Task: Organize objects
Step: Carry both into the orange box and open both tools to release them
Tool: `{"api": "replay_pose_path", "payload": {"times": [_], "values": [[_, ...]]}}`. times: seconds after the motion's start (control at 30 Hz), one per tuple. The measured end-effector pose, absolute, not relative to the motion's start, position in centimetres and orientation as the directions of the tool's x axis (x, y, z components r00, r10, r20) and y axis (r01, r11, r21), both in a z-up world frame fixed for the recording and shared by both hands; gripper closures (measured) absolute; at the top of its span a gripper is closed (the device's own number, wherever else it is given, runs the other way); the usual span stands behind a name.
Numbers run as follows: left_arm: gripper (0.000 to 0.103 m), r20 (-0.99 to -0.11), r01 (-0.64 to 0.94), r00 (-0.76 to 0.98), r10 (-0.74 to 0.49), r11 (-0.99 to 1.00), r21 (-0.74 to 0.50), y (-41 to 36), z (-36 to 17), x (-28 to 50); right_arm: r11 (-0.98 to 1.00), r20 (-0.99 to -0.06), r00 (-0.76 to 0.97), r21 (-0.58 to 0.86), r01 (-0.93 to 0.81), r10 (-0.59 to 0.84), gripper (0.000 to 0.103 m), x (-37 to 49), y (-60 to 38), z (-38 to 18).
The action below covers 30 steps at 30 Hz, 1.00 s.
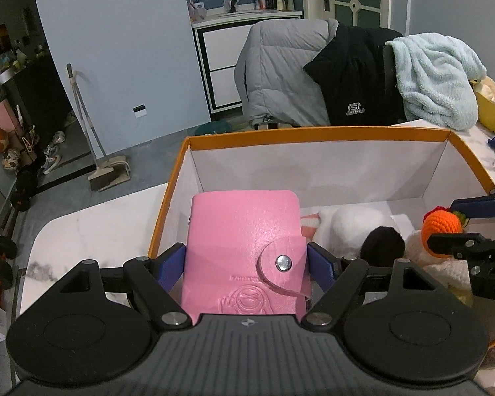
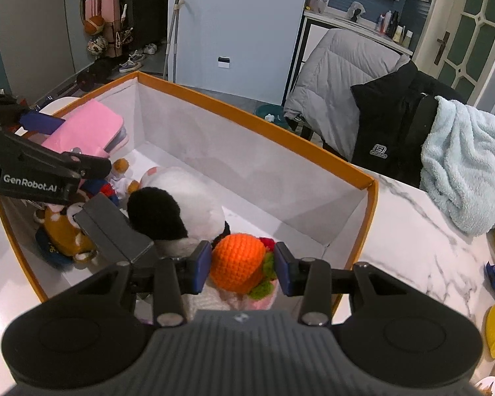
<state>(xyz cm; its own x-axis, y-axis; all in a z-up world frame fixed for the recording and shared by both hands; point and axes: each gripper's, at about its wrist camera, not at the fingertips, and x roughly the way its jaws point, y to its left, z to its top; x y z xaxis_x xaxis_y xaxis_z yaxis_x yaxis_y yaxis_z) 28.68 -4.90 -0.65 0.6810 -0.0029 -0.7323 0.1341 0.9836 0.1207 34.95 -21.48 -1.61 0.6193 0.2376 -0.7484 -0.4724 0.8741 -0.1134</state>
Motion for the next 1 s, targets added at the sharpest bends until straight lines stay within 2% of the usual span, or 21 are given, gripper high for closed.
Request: {"api": "replay_pose_path", "payload": {"times": [0.63, 0.73, 0.8, 1.0], "values": [[0.01, -0.748, 0.11, 0.664, 0.001, 0.989, 0.099, -4.75, -0.95, 29.04, 0.873, -0.735, 0.636, -0.128, -0.471, 0.236, 0.059, 35.04, -21.38, -1.72], [0.01, -0.753, 0.105, 0.658, 0.001, 0.99, 0.092, -4.59, -1.07, 29.05, 0.877, -0.719, 0.655, -0.138, -0.461, 0.232, 0.051, 35.06, -21.38, -1.74], [0.009, -0.752, 0.098, 0.659, 0.003, 0.991, 0.09, -4.46, -1.11, 29.06, 0.881, -0.71, 0.667, -0.144, -0.451, 0.225, 0.051, 35.1, -21.42, -1.64], [0.009, -0.695, 0.072, 0.719, 0.007, 0.994, 0.085, -4.13, -0.45, 28.57, 0.903, -0.654, 0.723, -0.14, -0.406, 0.223, 0.051, 35.04, -22.26, -0.78]]}}
